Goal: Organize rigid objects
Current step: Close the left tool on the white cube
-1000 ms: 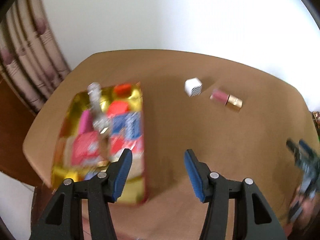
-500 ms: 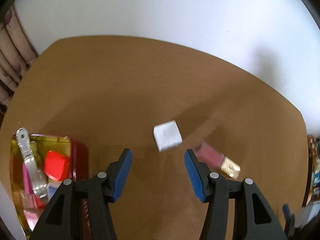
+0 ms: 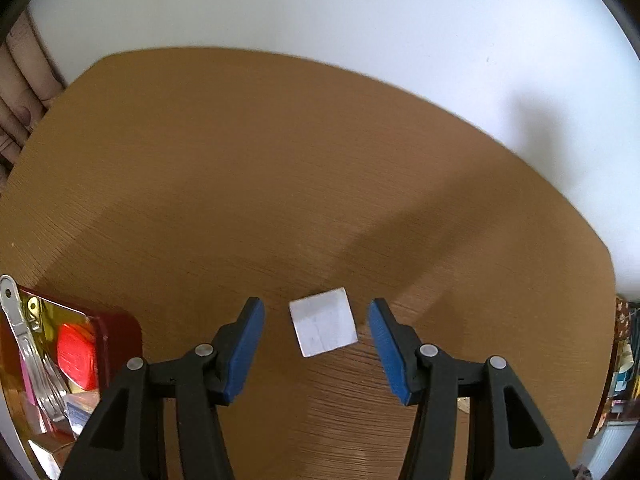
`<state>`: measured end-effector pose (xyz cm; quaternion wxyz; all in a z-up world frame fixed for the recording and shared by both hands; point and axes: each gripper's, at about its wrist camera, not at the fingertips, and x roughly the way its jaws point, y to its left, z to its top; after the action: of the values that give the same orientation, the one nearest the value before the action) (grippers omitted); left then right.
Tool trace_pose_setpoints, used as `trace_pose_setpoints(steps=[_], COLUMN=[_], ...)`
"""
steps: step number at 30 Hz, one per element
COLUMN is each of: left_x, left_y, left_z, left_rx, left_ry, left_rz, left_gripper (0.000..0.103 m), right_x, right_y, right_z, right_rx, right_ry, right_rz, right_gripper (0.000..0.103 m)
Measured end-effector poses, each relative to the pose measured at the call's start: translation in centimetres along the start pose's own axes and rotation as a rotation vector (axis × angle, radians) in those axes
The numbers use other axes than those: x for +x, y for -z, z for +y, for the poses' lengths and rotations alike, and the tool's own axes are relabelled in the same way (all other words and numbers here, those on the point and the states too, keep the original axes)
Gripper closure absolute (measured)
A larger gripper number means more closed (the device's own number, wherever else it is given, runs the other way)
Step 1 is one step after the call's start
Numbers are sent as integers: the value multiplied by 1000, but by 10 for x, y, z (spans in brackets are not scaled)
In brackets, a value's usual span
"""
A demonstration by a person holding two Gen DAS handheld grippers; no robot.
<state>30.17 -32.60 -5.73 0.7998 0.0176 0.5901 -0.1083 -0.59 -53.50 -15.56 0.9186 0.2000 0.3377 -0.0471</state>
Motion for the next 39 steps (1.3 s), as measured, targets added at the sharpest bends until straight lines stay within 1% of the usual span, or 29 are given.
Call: trace_pose_setpoints(steps=[4, 8, 9, 10, 11, 12, 15, 17, 20, 24, 25, 27, 28, 30, 31, 33, 34, 36, 38, 39], left_x=[9, 18, 19, 21, 21, 19, 16, 7, -10, -35, -39, -47, -52, -57, -57, -60, -61, -58, -51, -50], left_y=[0, -3, 1, 2, 5, 7, 17, 33, 68, 125, 136, 157, 168, 184, 188, 200, 203, 206, 212, 223], left_z=[-7, -6, -4, -1, 0, -1, 0, 1, -2, -3, -2, -1, -1, -3, -9, -3, 4, 5, 1, 2], left_rx=[8, -18, -27, -44, -50, -45, -50, -46, -9, 34, 40, 53, 67, 92, 99, 102, 103, 105, 113, 113], left_ry=[-34, -54, -51, -31, -42, -43, -17, 7, 33, 53, 55, 55, 48, 31, 30, 31, 31, 24, 10, 10], left_rz=[11, -3, 1, 8, -1, -17, -18, -33, -63, -109, -118, -135, -149, -162, -161, -155, -153, -157, -161, -161], left_gripper=[47, 47, 54, 65, 72, 72, 72, 72, 72, 72, 72, 72, 72, 72, 72, 72, 72, 72, 72, 72], right_x=[0, 1, 1, 1, 1, 1, 4, 5, 8, 9, 10, 16, 20, 29, 37, 52, 64, 82, 101, 109], right_y=[0, 0, 0, 0, 0, 0, 0, -1, -2, -1, -1, -5, -9, -18, -25, -38, -46, -58, -69, -72], right_z=[0, 1, 1, 1, 1, 1, 1, 0, 1, 2, 3, 11, 19, 34, 43, 55, 61, 70, 80, 85], right_rx=[1, 2, 2, 3, 4, 4, 6, 8, 8, -1, -9, -55, -99, -180, -228, -273, -290, -299, -317, -334], right_ry=[-3, -4, -3, -2, -2, -2, -1, 0, -1, -12, -23, -90, -111, -137, -163, -183, -217, -237, -262, -262], right_rz=[-2, -1, -2, -1, -1, 0, 6, 7, 16, 25, 33, 64, 73, 78, 76, 78, 84, 93, 120, 125], right_gripper=[1, 1, 1, 1, 1, 1, 1, 1, 1, 1, 1, 1, 1, 1, 1, 2, 3, 10, 12, 15])
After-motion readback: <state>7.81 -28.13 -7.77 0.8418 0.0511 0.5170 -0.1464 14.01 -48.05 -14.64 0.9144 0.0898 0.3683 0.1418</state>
